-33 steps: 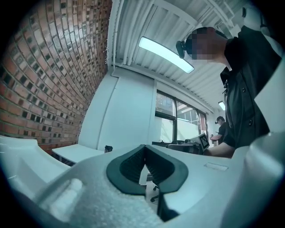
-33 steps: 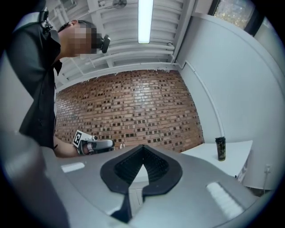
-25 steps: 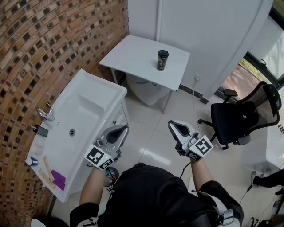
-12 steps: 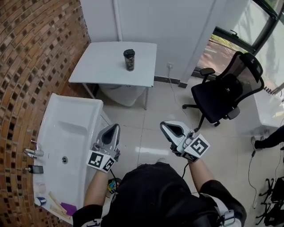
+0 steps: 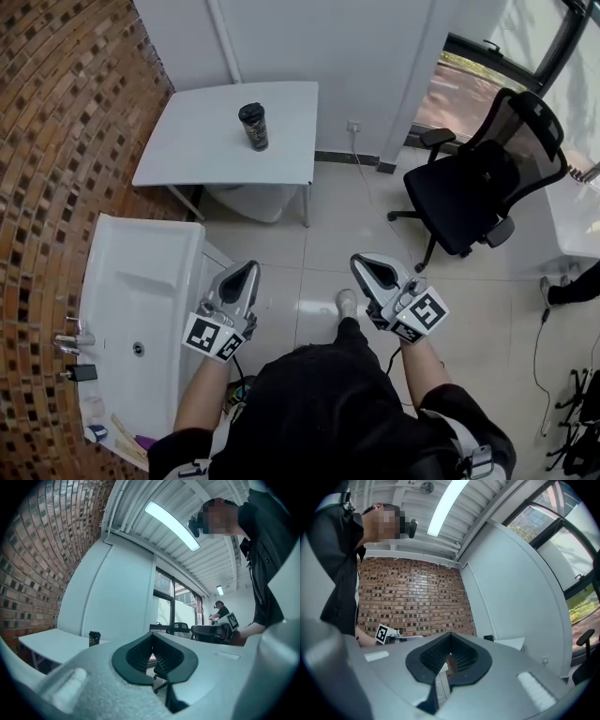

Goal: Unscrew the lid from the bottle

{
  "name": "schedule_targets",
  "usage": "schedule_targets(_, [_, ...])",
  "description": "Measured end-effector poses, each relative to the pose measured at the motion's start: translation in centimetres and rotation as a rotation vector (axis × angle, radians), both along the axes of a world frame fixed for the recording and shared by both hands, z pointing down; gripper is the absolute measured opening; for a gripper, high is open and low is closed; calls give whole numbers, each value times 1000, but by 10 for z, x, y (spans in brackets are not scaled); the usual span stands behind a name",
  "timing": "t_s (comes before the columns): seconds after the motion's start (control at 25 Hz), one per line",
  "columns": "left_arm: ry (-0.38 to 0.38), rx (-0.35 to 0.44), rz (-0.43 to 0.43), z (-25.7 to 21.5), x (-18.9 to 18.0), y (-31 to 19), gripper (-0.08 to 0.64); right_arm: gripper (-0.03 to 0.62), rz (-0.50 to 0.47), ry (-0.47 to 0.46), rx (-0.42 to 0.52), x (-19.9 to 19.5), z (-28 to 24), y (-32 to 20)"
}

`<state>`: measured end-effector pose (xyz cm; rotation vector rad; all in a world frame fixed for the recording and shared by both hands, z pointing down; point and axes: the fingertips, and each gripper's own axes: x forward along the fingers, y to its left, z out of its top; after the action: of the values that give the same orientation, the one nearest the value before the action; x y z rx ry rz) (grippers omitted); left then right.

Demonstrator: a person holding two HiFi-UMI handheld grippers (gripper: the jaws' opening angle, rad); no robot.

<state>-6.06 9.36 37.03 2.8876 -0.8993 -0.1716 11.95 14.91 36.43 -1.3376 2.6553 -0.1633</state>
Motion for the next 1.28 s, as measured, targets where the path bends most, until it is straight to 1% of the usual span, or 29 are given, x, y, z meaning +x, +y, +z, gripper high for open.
schedule_targets(0.12, [-3, -7, -30, 1, 14, -24, 2, 5, -47, 14, 17, 16, -1, -28])
schedule_targets(0.2, [0, 2, -42, -2, 30, -40, 2, 5, -81, 27, 33, 31, -5, -48])
schedule_targets(0.32, [48, 44, -11, -17, 63, -57, 2, 5, -112, 46, 56, 63, -7, -80])
schedule_targets(0.4, [79, 66, 11, -27, 83, -68, 2, 5, -125, 40, 67, 80, -12, -104])
schedule_targets(0.52, [57, 67, -7, -26, 105, -86, 2, 5, -157, 37, 75, 90, -21, -137])
schedule_targets(0.6, [39, 47, -47, -16, 112, -98, 2, 5, -191, 60, 85, 95, -20, -153])
schedule_targets(0.64, [30, 30, -82, -10, 115, -107, 2, 5, -210, 65, 88, 98, -18, -161])
schedule_targets(0.72, [10, -7, -163, 2, 118, -122, 3, 5, -240, 49, 87, 106, -17, -176])
schedule_targets(0.8, [-3, -27, -216, 6, 124, -133, 3, 6, -266, 32, 77, 112, -14, -188])
schedule_targets(0.92, [-11, -29, -232, 4, 135, -141, 3, 5, -329, 36, 53, 110, -4, -202])
schedule_targets(1.04, [-28, -25, -234, 4, 134, -142, 3, 6, -381, 42, 34, 99, 3, -210])
schedule_targets(1.08, [-22, -21, -241, 4, 132, -143, 3, 6, -394, 50, 30, 95, 6, -214])
schedule_targets(1.2, [37, 9, -247, -7, 124, -145, 5, 5, -436, 75, 22, 81, 12, -226])
schedule_targets(1.28, [38, 34, -237, -13, 122, -152, 5, 5, -462, 85, 27, 71, 13, -235])
